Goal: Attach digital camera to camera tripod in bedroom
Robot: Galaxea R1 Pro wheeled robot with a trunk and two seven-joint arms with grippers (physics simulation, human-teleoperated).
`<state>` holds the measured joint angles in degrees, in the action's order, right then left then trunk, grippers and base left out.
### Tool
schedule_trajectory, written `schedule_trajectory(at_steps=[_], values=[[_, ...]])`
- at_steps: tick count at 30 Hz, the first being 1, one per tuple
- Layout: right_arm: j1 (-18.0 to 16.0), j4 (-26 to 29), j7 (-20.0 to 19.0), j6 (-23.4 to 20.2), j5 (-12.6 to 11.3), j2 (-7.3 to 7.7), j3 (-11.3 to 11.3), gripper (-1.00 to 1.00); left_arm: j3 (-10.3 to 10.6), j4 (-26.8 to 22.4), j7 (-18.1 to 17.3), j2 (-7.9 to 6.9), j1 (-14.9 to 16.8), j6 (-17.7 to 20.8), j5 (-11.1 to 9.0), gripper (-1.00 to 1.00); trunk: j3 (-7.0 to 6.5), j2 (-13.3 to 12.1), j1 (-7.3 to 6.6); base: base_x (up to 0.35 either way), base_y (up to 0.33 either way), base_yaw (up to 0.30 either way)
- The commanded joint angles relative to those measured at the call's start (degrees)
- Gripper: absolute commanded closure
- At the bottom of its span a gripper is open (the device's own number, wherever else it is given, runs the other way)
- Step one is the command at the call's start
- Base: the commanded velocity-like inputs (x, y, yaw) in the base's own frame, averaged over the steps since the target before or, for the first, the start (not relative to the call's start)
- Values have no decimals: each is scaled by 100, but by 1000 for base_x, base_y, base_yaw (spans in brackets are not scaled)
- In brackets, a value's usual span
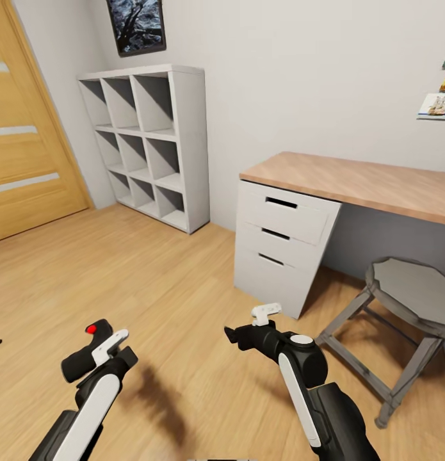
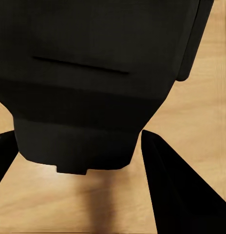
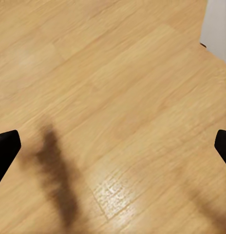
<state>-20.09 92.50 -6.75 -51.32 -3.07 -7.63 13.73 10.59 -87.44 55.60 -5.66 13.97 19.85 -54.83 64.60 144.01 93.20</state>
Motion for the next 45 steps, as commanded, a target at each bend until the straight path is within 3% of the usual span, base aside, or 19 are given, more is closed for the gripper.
schedule_trajectory(at_steps=[1,6,15,26,35,45], values=[[-3,5,7,-28,-27,-2,-3,-100,9,-31,40,7,-6,63,-42,100,-27,0,-3,-11,-2,0],[-3,5,7,-28,-27,-2,-2,-100,15,-104,73,88,-31,276,-221,100,-184,-6,-16,-6,-1,0],[-3,5,7,-29,-27,-2,-2,-100,30,-214,112,129,-42,559,-274,100,-462,-18,-40,-1,0,0],[-3,5,7,-47,-27,-2,164,-100,349,-176,118,115,-63,597,-309,100,-729,-33,-68,0,0,0],[-3,5,9,-63,-24,-2,275,-100,399,-151,112,106,-93,591,-324,100,-931,-45,-91,0,0,11],[-3,5,14,-88,-19,-2,349,-100,402,-143,116,124,-96,597,-316,100,-1154,-58,-117,0,0,232]])
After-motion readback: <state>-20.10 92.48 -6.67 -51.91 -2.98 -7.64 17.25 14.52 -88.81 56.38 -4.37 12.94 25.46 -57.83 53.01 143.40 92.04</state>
